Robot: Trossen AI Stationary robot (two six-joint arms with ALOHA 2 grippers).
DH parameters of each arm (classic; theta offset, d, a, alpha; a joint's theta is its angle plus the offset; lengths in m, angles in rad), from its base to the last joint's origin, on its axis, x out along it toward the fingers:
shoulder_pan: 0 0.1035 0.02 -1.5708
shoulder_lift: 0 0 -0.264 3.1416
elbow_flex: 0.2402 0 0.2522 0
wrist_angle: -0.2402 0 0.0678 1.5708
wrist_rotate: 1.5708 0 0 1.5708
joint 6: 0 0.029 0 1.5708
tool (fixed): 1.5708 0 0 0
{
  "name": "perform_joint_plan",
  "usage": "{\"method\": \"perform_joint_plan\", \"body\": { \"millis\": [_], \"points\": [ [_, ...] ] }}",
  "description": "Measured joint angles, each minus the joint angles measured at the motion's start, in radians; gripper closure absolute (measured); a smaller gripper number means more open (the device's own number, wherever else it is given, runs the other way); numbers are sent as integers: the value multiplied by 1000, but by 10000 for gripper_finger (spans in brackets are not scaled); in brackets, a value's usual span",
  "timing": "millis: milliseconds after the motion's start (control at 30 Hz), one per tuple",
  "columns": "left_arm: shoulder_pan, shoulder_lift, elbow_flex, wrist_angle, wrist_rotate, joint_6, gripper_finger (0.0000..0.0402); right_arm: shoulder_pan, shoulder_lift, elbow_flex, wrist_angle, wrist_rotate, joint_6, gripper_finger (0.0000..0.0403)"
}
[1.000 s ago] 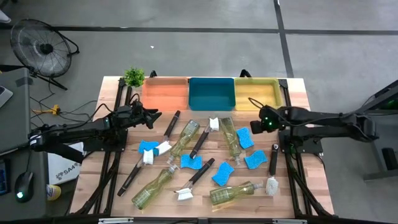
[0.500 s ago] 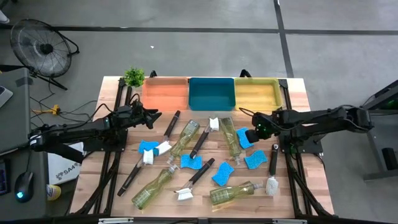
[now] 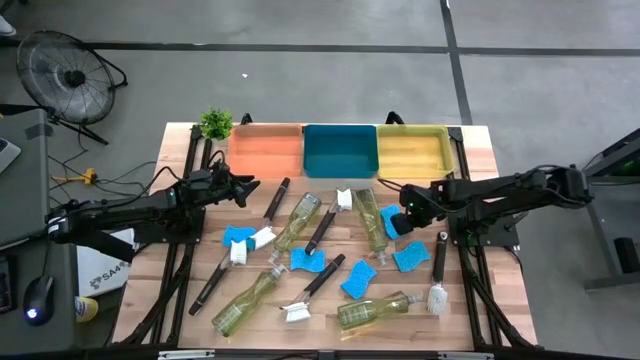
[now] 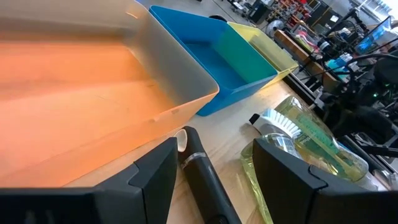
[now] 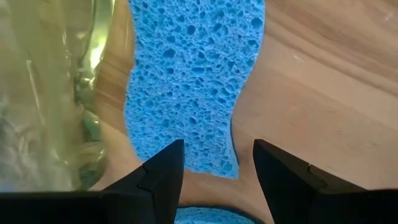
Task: Pick & Place Kitchen Sink Supplies
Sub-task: Put the blue sponge into the yellow bin
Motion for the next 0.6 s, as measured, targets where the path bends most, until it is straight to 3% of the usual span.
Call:
{"method": "perform_joint_plan", "body": {
  "millis": [333,600],
  "points": [
    [0,0,0,0,0,0,197,0,1,0,-4,20,-43,217],
    [0,0,0,0,0,0,197,0,1,-1,-4,-29,-179,217]
  ]
}}
